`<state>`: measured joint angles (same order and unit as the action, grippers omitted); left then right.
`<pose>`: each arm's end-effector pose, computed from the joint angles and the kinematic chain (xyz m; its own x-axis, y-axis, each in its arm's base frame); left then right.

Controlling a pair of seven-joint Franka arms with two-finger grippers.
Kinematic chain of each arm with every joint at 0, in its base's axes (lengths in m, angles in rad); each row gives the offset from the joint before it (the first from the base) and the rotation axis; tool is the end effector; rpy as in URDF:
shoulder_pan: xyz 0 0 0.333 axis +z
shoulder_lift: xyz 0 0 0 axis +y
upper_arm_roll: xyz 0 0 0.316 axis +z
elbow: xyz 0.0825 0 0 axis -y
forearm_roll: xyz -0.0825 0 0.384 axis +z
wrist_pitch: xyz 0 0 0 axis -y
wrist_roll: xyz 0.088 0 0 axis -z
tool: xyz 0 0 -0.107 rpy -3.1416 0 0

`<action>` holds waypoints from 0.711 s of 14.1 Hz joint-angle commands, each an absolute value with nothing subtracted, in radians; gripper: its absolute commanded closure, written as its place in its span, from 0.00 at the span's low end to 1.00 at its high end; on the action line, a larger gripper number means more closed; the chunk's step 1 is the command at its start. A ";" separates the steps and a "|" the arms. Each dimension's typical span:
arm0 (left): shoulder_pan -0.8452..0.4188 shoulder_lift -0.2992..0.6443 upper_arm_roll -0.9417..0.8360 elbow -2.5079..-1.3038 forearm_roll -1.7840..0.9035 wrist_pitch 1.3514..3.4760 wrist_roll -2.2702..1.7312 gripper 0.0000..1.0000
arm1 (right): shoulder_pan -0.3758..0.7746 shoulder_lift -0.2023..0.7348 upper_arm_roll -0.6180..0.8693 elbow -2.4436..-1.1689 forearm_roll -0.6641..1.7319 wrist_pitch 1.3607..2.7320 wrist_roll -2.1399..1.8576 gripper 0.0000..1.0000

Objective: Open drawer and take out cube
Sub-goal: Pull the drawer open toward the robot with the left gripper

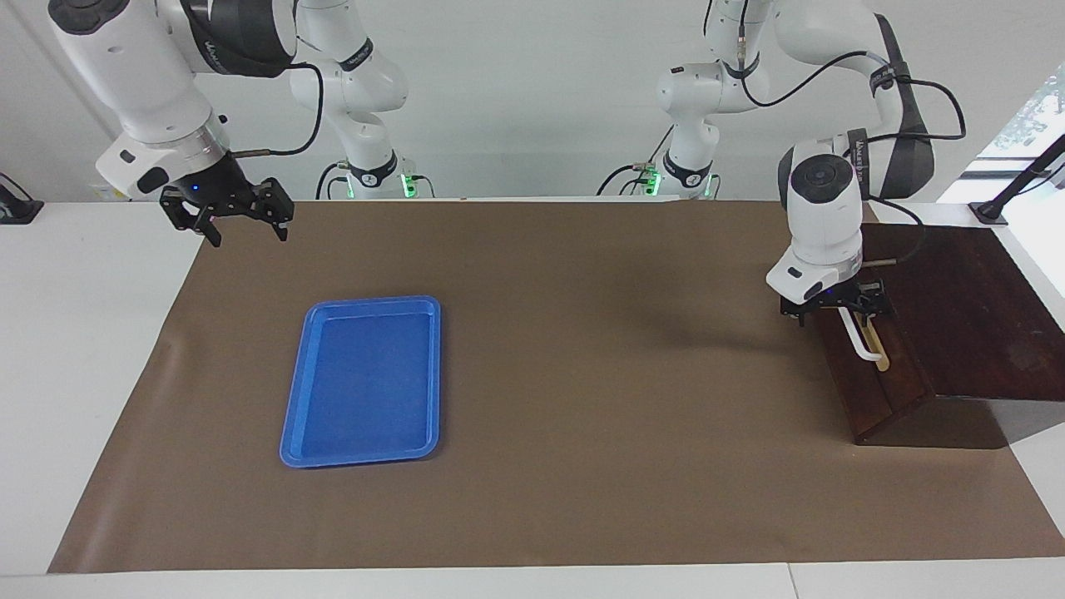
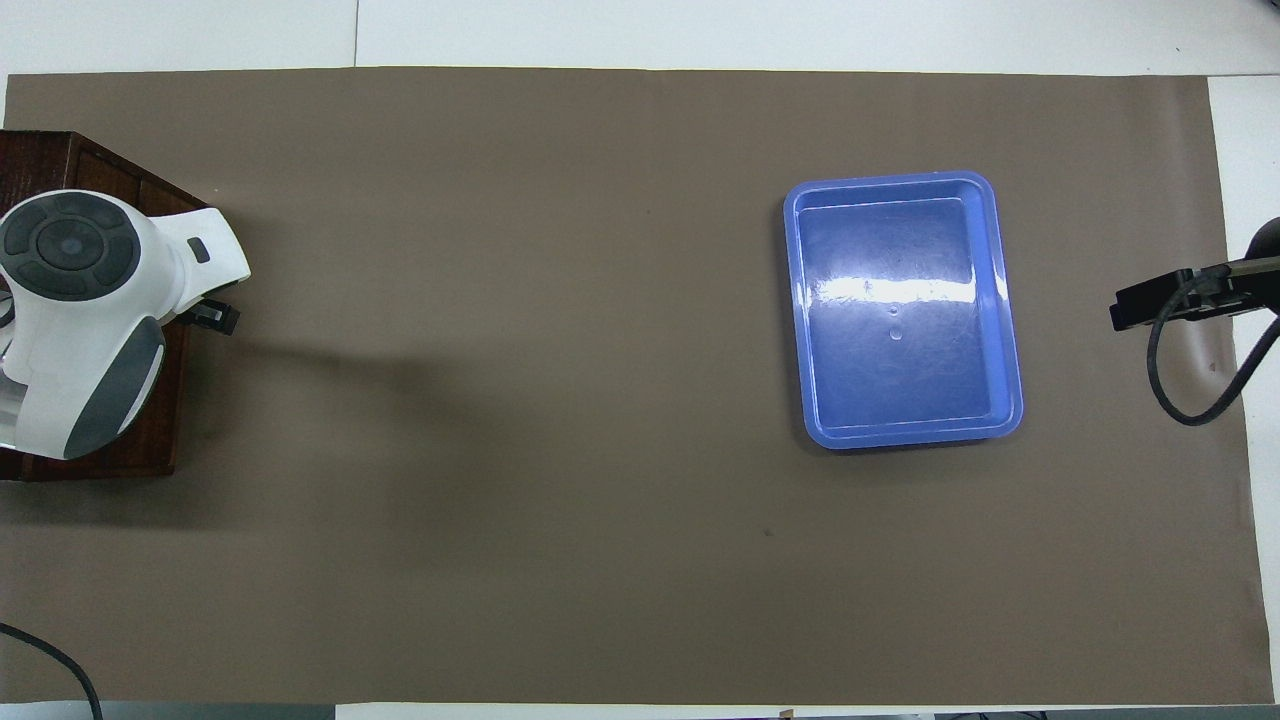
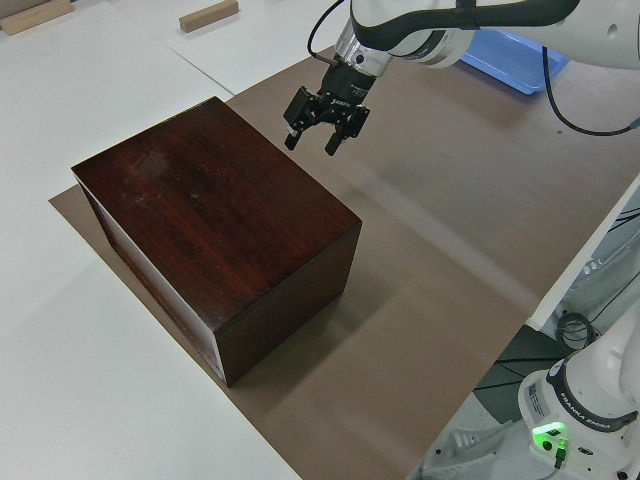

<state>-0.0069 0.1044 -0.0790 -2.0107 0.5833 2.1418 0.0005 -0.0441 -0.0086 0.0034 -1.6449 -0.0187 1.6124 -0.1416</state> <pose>0.5806 -0.0256 0.4118 0.9243 -0.3788 -0.0472 -0.3561 -0.8109 -0.4644 0.5532 -0.0245 0.5978 0.9945 0.1015 -0.0263 0.1019 -0.9947 0.0151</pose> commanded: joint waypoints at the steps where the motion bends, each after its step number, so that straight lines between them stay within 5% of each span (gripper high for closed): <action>1: 0.018 0.086 -0.081 -2.065 0.623 2.201 -0.012 0.00 | -0.058 -0.009 0.015 -1.655 -0.029 1.634 -0.175 0.00; 10: -0.101 0.170 -0.084 -2.060 0.623 2.246 -0.192 0.00 | -0.060 -0.021 0.014 -1.683 -0.028 1.606 -0.204 0.00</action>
<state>-0.0276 0.1320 -0.0848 -2.0777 0.6170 2.2243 -0.1409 -0.0441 -0.0068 0.0037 -1.6583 -0.0187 1.6060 -0.1858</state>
